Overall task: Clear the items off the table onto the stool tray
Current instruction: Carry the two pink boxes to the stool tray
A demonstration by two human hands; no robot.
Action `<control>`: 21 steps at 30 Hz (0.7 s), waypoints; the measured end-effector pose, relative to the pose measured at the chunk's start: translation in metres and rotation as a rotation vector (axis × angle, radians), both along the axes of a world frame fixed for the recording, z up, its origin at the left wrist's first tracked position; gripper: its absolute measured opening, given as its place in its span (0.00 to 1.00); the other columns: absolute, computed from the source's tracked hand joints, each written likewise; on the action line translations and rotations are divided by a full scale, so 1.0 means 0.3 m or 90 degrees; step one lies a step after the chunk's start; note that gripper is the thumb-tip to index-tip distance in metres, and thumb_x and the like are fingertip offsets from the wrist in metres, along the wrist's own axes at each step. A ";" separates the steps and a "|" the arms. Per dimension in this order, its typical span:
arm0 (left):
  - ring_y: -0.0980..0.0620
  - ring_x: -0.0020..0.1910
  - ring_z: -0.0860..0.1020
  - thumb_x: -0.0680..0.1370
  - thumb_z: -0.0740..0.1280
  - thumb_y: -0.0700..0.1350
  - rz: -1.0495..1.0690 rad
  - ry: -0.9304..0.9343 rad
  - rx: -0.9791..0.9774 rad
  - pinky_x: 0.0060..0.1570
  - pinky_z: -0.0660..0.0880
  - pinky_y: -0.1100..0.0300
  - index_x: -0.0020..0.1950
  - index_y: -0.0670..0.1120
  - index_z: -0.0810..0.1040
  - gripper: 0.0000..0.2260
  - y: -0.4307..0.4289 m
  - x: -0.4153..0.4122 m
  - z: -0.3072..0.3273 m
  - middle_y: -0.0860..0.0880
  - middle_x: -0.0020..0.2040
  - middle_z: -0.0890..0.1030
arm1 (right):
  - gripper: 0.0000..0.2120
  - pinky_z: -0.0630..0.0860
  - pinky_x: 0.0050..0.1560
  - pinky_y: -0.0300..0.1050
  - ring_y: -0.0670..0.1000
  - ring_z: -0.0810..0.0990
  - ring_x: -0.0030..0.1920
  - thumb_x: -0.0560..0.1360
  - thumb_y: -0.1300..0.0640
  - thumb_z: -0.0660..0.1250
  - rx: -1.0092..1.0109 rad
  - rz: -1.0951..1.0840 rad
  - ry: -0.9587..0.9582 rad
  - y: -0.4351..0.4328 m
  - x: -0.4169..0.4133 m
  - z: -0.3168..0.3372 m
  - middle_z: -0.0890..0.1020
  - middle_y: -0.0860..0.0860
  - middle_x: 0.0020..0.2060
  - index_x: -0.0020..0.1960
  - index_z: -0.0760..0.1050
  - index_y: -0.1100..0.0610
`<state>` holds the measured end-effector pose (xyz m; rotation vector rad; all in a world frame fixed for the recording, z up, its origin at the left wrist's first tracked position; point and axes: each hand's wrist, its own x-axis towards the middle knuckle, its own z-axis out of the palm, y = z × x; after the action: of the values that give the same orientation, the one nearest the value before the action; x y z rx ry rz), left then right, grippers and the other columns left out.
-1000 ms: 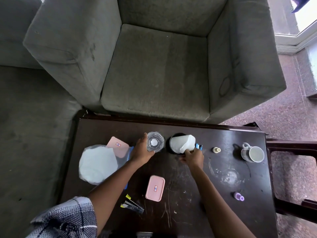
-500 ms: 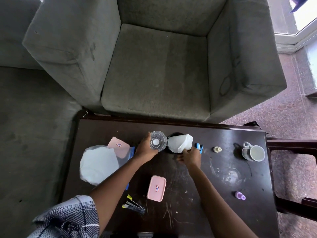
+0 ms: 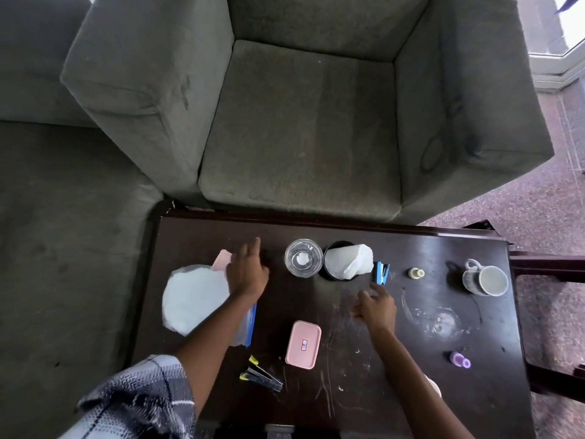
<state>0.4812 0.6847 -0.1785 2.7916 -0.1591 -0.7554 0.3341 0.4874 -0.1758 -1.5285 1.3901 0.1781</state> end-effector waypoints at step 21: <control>0.40 0.62 0.71 0.78 0.56 0.37 -0.206 -0.047 0.114 0.54 0.72 0.45 0.60 0.42 0.73 0.12 0.227 0.191 0.003 0.41 0.60 0.72 | 0.09 0.68 0.25 0.38 0.50 0.71 0.26 0.73 0.66 0.62 0.182 0.055 0.117 0.340 -0.247 -0.138 0.74 0.52 0.28 0.37 0.73 0.54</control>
<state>0.5385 0.7527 -0.1775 3.0046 -0.5971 -0.7692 0.2601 0.5893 -0.2173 -1.3584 1.3736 0.5599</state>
